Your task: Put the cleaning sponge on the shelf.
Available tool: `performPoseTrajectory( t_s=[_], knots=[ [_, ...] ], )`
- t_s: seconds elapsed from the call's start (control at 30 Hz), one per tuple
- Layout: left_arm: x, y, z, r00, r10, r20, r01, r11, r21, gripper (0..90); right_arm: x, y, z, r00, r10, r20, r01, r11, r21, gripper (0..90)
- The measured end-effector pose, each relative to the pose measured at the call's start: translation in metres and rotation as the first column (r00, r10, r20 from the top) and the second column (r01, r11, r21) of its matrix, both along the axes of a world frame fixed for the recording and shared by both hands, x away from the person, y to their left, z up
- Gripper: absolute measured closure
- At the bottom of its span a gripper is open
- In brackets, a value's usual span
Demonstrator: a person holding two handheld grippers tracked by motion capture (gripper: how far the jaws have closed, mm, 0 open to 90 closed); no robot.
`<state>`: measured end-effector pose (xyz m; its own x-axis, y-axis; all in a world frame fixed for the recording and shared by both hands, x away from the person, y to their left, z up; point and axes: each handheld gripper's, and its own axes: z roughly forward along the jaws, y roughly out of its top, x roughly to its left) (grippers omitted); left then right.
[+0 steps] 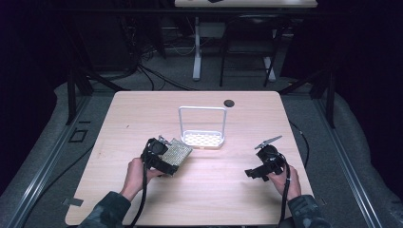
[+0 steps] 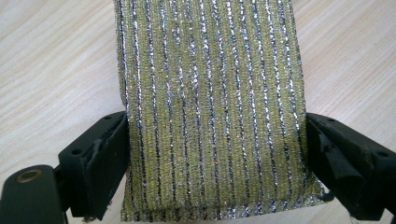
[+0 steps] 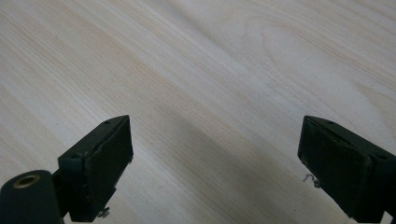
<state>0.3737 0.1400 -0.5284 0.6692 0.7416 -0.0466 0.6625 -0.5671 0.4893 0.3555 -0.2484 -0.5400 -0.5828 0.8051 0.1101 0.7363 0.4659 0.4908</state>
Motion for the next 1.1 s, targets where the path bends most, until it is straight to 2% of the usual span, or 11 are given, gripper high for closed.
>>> performPoseTrajectory(
  t_s=[0.43, 1.1],
  knots=[
    [0.0, -0.008, 0.001, 0.9999, -0.016, 0.006, 0.016, 0.9999, -0.001, 10.8, 0.0, 0.0, 0.0, 1.0, 0.001, 0.0, -0.001, 1.0, 0.0, 9.6],
    [0.006, -0.024, 0.005, 0.9992, -0.037, 0.016, 0.037, 0.9989, -0.027, 11.0, -0.001, -0.001, 0.001, 1.0, -0.006, -0.004, 0.006, 1.0, -0.003, 9.5]
  ],
)
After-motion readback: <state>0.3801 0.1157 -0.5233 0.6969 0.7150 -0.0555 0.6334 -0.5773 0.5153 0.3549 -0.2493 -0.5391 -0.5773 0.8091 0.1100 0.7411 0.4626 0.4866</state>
